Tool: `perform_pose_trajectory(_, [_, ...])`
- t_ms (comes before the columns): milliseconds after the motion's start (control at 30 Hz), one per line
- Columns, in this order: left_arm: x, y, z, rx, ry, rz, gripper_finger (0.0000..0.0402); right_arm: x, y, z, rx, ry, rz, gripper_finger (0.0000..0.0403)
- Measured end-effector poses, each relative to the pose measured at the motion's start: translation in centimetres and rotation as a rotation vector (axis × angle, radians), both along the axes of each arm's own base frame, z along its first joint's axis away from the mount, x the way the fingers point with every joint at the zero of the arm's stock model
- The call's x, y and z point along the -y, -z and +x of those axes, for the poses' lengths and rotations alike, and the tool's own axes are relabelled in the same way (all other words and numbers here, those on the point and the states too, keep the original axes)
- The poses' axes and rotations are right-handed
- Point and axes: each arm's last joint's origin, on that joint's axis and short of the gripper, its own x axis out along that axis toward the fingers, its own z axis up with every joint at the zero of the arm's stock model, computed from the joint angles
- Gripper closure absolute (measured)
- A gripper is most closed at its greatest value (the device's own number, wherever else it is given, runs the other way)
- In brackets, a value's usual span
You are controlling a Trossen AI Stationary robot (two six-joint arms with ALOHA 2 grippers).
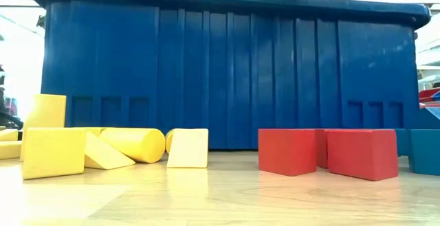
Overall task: Sort blocks
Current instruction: Remove the red block from the blue bin
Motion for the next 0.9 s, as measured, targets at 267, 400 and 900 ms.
perform_pose_trajectory(267, [0.0,0.0,0.0,0.0,0.0,0.0,0.0238,2.6,-7.8,-3.3,0.339,0.057,-0.104,0.0174])
perform_pose_trajectory(400, [0.0,0.0,0.0,-0.001,-0.001,-0.001,0.0238,5.8,-9.8,-4.2,0.448,0.358,-0.278,0.0185])
perform_pose_trajectory(900, [0.0,0.0,0.0,0.0,0.0,0.0,0.0238,23.7,-7.5,-1.2,0.27,0.849,-0.284,0.0205])
